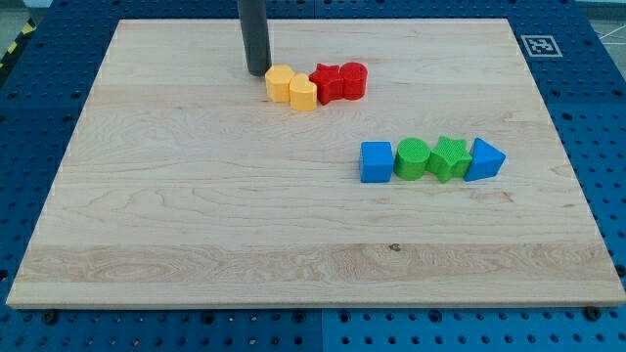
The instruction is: Point your arm closer to the red star
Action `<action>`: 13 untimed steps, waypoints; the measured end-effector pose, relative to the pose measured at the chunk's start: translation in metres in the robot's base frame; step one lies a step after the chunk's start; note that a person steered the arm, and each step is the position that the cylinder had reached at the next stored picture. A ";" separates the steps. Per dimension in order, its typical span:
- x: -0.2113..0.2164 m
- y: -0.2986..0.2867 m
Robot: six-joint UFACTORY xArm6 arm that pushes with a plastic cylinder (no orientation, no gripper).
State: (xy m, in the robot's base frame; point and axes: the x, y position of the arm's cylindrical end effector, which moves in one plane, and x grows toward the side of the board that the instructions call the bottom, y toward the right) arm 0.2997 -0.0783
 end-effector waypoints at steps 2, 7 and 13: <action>-0.001 -0.003; 0.059 -0.108; 0.116 0.100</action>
